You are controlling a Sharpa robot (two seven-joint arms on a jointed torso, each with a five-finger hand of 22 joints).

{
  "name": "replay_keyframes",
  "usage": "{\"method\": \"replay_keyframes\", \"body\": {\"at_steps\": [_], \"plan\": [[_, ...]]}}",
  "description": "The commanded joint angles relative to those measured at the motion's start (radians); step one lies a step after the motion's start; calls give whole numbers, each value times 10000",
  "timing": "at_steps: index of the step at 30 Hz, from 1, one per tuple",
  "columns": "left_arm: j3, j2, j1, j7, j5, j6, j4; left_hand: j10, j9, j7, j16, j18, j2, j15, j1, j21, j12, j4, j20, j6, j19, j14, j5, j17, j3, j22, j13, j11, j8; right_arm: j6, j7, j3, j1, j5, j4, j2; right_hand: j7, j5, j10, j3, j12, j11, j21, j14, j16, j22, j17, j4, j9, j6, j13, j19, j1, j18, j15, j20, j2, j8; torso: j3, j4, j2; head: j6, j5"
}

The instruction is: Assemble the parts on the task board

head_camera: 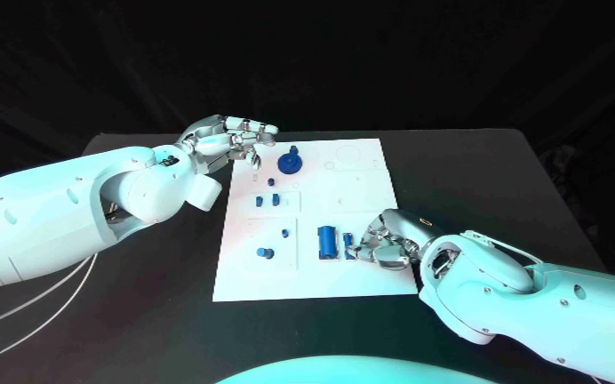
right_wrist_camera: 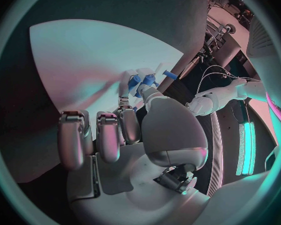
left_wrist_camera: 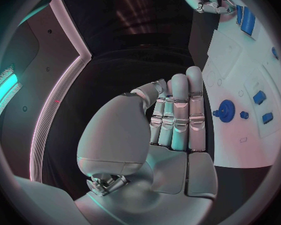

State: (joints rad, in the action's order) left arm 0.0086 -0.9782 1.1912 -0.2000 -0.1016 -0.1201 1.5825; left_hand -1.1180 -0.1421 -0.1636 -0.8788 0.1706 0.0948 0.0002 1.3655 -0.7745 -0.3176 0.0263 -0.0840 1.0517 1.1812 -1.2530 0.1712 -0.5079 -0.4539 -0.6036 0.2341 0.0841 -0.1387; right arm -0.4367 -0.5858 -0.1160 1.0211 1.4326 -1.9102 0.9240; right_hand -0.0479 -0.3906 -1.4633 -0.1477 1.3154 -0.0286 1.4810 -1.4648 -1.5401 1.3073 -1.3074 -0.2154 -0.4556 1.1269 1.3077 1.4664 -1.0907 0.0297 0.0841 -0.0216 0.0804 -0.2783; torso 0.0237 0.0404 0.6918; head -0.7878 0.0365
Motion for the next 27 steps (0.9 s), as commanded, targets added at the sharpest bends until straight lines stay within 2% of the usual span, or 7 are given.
{"method": "replay_keyframes", "body": {"at_steps": [1,12,20,24,27], "plan": [[3,2,7,-45,9,198,21,84,10,12,9,136,-56,16,-69,64,-41,30,-32,-85,-5,82,-1,16,43,9,10,-14,-38,24,72,6,-15,505,-112,81,60,124,-58,97,73,-15,-7,-979,-32,2359,-2277,1,-23,-30,1143,875,-31,-116,92,94,41,-73,0,12,-13,-6,8],[3,6,6,-39,9,220,8,84,10,12,9,136,-56,16,-69,64,-41,30,-32,-85,-5,82,-1,16,43,9,10,-14,-38,201,139,5,-88,594,-140,119,84,646,-73,344,103,-36,10,-981,-38,2370,-2285,95,-93,-51,1175,881,-389,-120,110,109,-41,-165,-13,-11,-6,-10,-28],[3,3,6,-21,9,231,13,84,10,12,9,136,-56,16,-69,64,-41,30,-32,-85,-5,82,-1,16,43,9,10,-14,-38,299,102,5,-129,606,174,-52,93,796,-76,386,111,-44,2,-981,-37,2370,-2285,154,-115,-62,1185,880,-555,-119,117,114,-121,-194,-15,-18,0,-22,-25],[3,-6,6,-2,9,236,16,98,12,7,11,135,-59,20,-76,72,-46,29,-34,-98,-9,92,0,20,45,13,9,-9,-37,272,102,5,-147,636,338,-123,96,826,-91,390,146,-47,14,-982,-41,2374,-2289,153,-121,-56,1207,883,-580,-121,118,115,-163,-205,-5,-20,6,-39,-6],[3,-9,6,4,9,238,17,98,12,7,11,135,-59,20,-76,72,-46,29,-34,-98,-9,92,0,20,45,13,9,-9,-37,313,119,5,-151,625,399,-159,96,830,-94,392,153,-47,20,-983,-46,2376,-2296,152,-123,-54,1211,884,-583,-122,118,115,-169,-208,-14,-27,-1,-41,-22]]}}
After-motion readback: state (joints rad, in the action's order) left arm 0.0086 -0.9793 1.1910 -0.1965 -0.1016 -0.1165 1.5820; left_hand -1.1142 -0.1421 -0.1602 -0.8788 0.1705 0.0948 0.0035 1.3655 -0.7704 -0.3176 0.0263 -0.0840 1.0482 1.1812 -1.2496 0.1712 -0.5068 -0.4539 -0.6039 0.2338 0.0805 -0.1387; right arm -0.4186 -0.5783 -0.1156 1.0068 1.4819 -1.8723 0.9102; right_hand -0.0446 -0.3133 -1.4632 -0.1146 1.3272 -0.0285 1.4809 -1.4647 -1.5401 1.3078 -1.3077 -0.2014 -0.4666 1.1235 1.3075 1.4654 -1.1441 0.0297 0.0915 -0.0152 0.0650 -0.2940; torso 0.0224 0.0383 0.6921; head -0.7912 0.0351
